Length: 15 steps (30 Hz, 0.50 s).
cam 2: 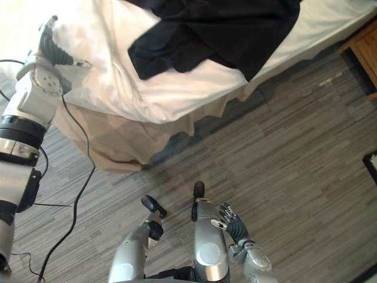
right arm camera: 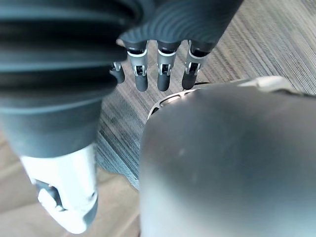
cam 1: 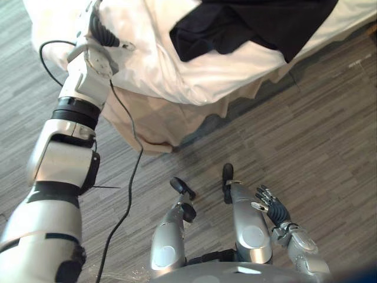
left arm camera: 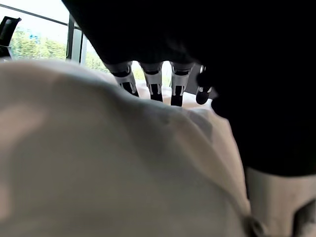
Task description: Tidy the bed and pick cloth on bed and put in laundry
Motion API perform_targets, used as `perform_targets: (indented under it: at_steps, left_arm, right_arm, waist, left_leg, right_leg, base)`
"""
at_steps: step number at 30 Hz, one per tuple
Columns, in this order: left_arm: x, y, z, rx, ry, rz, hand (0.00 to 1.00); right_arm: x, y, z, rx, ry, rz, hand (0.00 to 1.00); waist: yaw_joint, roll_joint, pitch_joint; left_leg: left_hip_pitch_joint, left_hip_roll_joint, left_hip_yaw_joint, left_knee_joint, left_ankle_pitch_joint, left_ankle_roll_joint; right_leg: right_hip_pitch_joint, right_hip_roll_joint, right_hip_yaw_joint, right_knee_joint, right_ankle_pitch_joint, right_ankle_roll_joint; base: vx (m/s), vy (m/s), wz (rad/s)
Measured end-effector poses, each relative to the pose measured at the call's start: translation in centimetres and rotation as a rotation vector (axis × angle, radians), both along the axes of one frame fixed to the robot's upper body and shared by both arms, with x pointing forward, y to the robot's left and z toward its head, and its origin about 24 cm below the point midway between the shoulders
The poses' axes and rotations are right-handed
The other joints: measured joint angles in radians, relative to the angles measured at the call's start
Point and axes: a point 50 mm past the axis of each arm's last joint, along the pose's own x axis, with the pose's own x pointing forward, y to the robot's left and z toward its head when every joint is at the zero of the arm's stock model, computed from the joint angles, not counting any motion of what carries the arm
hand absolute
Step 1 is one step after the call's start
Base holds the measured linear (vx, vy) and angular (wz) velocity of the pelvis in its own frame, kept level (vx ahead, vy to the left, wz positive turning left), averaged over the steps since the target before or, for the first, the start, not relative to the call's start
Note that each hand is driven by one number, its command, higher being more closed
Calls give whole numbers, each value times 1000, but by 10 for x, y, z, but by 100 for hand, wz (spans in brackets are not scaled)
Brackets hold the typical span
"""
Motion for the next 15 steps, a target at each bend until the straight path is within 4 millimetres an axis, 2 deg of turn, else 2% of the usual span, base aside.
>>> perform_targets:
  at_steps: [4,11,15]
  left_arm:
    - [-9,17,8,-72,20,184,100]
    - [-13,24,7,-136,26,235,100]
    - [-11,28,-21,-125,67,192,100]
  right_arm:
    - [5,4,6,20,-15,23,0]
    - [5,7,10,22,-8,34,0]
    - [-2,4,11,0,4,21,0]
  waist:
    - [-13,-7,4]
    - [-11,-7,4]
    - [-9,3,10]
  left_leg:
    - [-29,12,2,14,0,2]
    - [-21,22,6,18,0,2]
    - [60,4,-6,-16,8,-1]
  right_leg:
    - [-28,5,10,1,9,-5]
    - [-21,14,19,1,12,-5]
    - [56,1,0,3,-5,-6]
  base:
    - [0,-20,-2]
    - [6,-12,-3]
    - [13,-5,5]
